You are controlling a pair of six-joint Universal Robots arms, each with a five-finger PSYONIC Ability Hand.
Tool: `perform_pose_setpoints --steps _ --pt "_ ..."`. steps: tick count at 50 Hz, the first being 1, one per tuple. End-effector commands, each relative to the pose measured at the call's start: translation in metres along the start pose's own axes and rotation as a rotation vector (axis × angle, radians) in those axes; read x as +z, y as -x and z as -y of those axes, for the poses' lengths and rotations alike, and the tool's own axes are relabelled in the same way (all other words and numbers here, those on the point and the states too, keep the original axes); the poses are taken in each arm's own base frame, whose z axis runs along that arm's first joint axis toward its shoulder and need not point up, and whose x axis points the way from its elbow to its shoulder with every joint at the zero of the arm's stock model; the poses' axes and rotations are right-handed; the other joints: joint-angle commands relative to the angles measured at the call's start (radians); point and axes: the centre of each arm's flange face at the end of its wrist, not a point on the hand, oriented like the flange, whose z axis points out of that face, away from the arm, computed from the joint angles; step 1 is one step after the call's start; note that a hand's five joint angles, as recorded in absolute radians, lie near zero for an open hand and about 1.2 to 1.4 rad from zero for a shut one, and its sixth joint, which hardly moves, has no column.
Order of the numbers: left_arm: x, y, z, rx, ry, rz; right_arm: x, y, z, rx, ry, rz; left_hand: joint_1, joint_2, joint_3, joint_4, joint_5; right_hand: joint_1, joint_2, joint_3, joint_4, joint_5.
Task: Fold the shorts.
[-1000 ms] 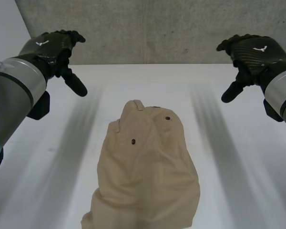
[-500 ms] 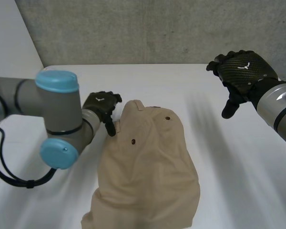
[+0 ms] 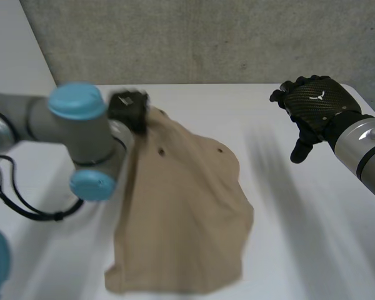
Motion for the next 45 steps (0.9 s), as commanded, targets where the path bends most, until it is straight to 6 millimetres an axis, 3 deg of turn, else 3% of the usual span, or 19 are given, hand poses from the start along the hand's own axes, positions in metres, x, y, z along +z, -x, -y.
perform_pose_setpoints --steps 1,5,8,11,13,14,15,18,19,22,23,26,29,30,34,39,45 --pt "-0.010 0.066 0.118 -0.050 -0.367 0.229 0.002 0.001 -0.003 0.002 0.010 0.003 0.240 0.213 0.211 0.204 0.282 -0.031 -0.047 -0.039 -0.061 -0.071" --pt "-0.027 0.070 0.159 -0.070 -0.510 0.232 0.001 0.001 -0.002 0.002 0.009 0.002 0.240 0.213 0.211 0.204 0.282 -0.031 -0.047 -0.039 -0.061 -0.071" --pt "-0.036 0.056 0.172 -0.077 -0.555 0.174 0.001 0.000 -0.001 0.001 0.005 -0.001 0.240 0.213 0.211 0.204 0.282 -0.031 -0.047 -0.039 -0.061 -0.071" --pt "-0.058 -0.001 0.175 -0.081 -0.574 -0.037 0.000 -0.002 0.003 0.000 -0.007 -0.013 0.240 0.213 0.211 0.204 0.282 -0.031 -0.047 -0.039 -0.061 -0.071" --pt "-0.070 -0.027 0.170 -0.077 -0.565 -0.139 0.001 -0.004 0.004 -0.001 -0.012 -0.021 0.240 0.213 0.211 0.204 0.282 -0.031 -0.047 -0.039 -0.061 -0.071" --pt "-0.075 -0.040 0.165 -0.075 -0.554 -0.188 0.001 -0.007 0.004 0.001 -0.013 -0.031 0.240 0.213 0.211 0.204 0.282 -0.031 -0.047 -0.039 -0.061 -0.071" --pt "-0.088 -0.069 0.149 -0.068 -0.519 -0.302 0.001 -0.009 0.005 0.002 -0.015 -0.038 0.240 0.213 0.211 0.204 0.282 -0.031 -0.047 -0.039 -0.061 -0.071" --pt "-0.106 -0.104 0.124 -0.059 -0.464 -0.440 -0.002 -0.015 0.013 -0.002 -0.034 -0.073 0.240 0.213 0.211 0.204 0.282 -0.031 -0.047 -0.039 -0.061 -0.071" --pt "-0.119 -0.125 0.104 -0.049 -0.409 -0.522 -0.003 -0.017 0.015 -0.003 -0.038 -0.082 0.240 0.213 0.211 0.204 0.282 -0.031 -0.047 -0.039 -0.061 -0.071" --pt "-0.139 -0.151 0.067 -0.027 -0.304 -0.622 -0.005 -0.025 0.020 -0.008 -0.048 -0.129 0.240 0.213 0.211 0.204 0.282 -0.031 -0.047 -0.039 -0.061 -0.071" --pt "-0.151 -0.165 0.043 -0.007 -0.236 -0.669 -0.004 -0.029 0.021 -0.008 -0.050 -0.144 0.240 0.213 0.211 0.204 0.282 -0.031 -0.047 -0.039 -0.061 -0.071" --pt "-0.176 -0.186 0.003 0.031 -0.117 -0.751 -0.003 -0.041 0.018 -0.007 -0.041 -0.182 0.154 0.127 0.124 0.117 0.195 -0.031 -0.047 -0.039 -0.061 -0.071" --pt "-0.194 -0.196 -0.022 0.064 -0.029 -0.802 -0.002 -0.046 0.017 -0.006 -0.037 -0.192 -0.140 -0.167 -0.169 -0.176 -0.099 -0.031 -0.047 -0.039 -0.061 -0.071" --pt "-0.205 -0.199 -0.035 0.090 0.021 -0.829 -0.002 -0.047 0.017 -0.007 -0.038 -0.194 -0.356 -0.383 -0.385 -0.392 -0.315 -0.031 -0.047 -0.039 -0.061 -0.071" --pt "-0.223 -0.202 -0.048 0.157 0.083 -0.869 -0.001 -0.047 0.016 -0.016 -0.035 -0.194 -0.695 -0.722 -0.724 -0.731 -0.653 -0.031 -0.047 -0.039 -0.061 -0.071" --pt "-0.225 -0.194 -0.041 0.198 0.100 -0.865 0.000 -0.045 0.014 -0.030 -0.027 -0.184 -0.878 -0.905 -0.907 -0.914 -0.836 -0.031 -0.047 -0.039 -0.061 -0.071" --pt "-0.208 -0.160 -0.002 0.166 0.067 -0.754 -0.001 -0.040 0.012 -0.048 -0.019 -0.158 -0.919 -0.946 -0.948 -0.955 -0.878 -0.031 -0.047 -0.039 -0.061 -0.071"
